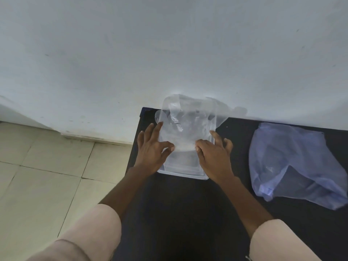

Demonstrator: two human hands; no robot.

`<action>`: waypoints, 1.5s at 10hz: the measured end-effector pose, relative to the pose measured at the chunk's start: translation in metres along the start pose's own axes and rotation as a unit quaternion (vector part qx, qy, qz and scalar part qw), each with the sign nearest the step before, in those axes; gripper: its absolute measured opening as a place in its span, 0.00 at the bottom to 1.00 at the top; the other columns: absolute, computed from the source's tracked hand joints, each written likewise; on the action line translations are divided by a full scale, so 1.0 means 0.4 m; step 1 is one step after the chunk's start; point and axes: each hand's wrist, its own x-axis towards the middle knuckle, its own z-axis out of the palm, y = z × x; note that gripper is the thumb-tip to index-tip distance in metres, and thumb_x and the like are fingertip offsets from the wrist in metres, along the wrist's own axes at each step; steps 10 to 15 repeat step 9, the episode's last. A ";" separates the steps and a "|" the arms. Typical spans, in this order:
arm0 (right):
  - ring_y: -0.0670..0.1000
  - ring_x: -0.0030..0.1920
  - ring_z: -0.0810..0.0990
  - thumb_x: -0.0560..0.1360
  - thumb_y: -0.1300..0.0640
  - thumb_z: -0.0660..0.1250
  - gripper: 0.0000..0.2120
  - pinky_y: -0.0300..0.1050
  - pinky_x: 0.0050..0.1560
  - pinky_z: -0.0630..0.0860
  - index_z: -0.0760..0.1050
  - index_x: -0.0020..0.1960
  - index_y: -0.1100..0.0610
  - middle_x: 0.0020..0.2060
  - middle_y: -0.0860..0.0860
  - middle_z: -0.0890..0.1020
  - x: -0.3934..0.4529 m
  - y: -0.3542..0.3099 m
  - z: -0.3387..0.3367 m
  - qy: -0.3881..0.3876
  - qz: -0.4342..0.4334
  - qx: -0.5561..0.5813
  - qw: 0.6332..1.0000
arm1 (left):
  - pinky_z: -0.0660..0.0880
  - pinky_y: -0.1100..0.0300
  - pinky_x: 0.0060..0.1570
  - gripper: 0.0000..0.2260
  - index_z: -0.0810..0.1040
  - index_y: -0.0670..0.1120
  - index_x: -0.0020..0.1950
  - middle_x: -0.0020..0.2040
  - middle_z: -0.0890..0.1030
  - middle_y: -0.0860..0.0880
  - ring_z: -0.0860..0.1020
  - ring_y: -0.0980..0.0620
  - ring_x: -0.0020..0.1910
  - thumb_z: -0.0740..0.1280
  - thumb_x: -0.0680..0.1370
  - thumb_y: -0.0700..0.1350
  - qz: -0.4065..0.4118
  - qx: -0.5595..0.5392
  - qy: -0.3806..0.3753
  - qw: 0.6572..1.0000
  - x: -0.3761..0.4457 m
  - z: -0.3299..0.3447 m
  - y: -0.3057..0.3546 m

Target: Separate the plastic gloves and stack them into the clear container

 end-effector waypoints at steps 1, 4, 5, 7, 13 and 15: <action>0.56 0.76 0.60 0.79 0.54 0.59 0.08 0.59 0.67 0.48 0.76 0.49 0.51 0.51 0.48 0.84 -0.004 0.003 -0.009 -0.050 -0.010 -0.033 0.998 | 0.54 0.33 0.71 0.12 0.85 0.57 0.43 0.78 0.62 0.44 0.56 0.37 0.77 0.63 0.77 0.57 0.002 0.009 -0.018 1.000 -0.012 0.000 -0.003; 0.57 0.78 0.39 0.77 0.47 0.57 0.13 0.64 0.69 0.34 0.80 0.51 0.45 0.76 0.46 0.63 -0.010 0.039 -0.036 -0.189 -0.081 -0.146 0.968 | 0.37 0.38 0.73 0.16 0.85 0.58 0.51 0.81 0.50 0.51 0.41 0.44 0.79 0.61 0.77 0.63 0.029 0.067 -0.190 0.979 -0.012 -0.033 -0.024; 0.58 0.78 0.37 0.76 0.46 0.57 0.13 0.64 0.67 0.31 0.80 0.48 0.45 0.77 0.47 0.60 -0.010 0.039 -0.043 -0.209 -0.088 -0.157 0.961 | 0.37 0.38 0.73 0.20 0.84 0.58 0.52 0.81 0.48 0.51 0.40 0.44 0.79 0.58 0.76 0.66 0.038 0.073 -0.217 0.973 -0.014 -0.047 -0.025; 0.58 0.78 0.37 0.76 0.47 0.58 0.12 0.66 0.71 0.35 0.79 0.52 0.44 0.78 0.49 0.58 -0.005 0.037 -0.063 -0.251 -0.104 -0.143 0.952 | 0.39 0.37 0.73 0.26 0.79 0.59 0.62 0.81 0.46 0.49 0.39 0.43 0.79 0.51 0.74 0.67 0.051 0.082 -0.225 0.970 -0.028 -0.100 -0.013; 0.56 0.72 0.65 0.76 0.54 0.64 0.17 0.56 0.68 0.60 0.73 0.65 0.51 0.70 0.51 0.72 -0.046 -0.015 -0.149 -0.101 -0.090 0.030 0.990 | 0.60 0.41 0.72 0.19 0.76 0.55 0.64 0.75 0.68 0.48 0.63 0.45 0.75 0.63 0.75 0.58 0.049 -0.090 -0.065 0.993 -0.060 -0.176 0.013; 0.56 0.72 0.65 0.76 0.54 0.64 0.17 0.56 0.68 0.60 0.73 0.65 0.51 0.70 0.51 0.72 -0.046 -0.015 -0.149 -0.101 -0.090 0.030 0.990 | 0.60 0.41 0.72 0.19 0.76 0.55 0.64 0.75 0.68 0.48 0.63 0.45 0.75 0.63 0.75 0.58 0.049 -0.090 -0.065 0.993 -0.060 -0.176 0.013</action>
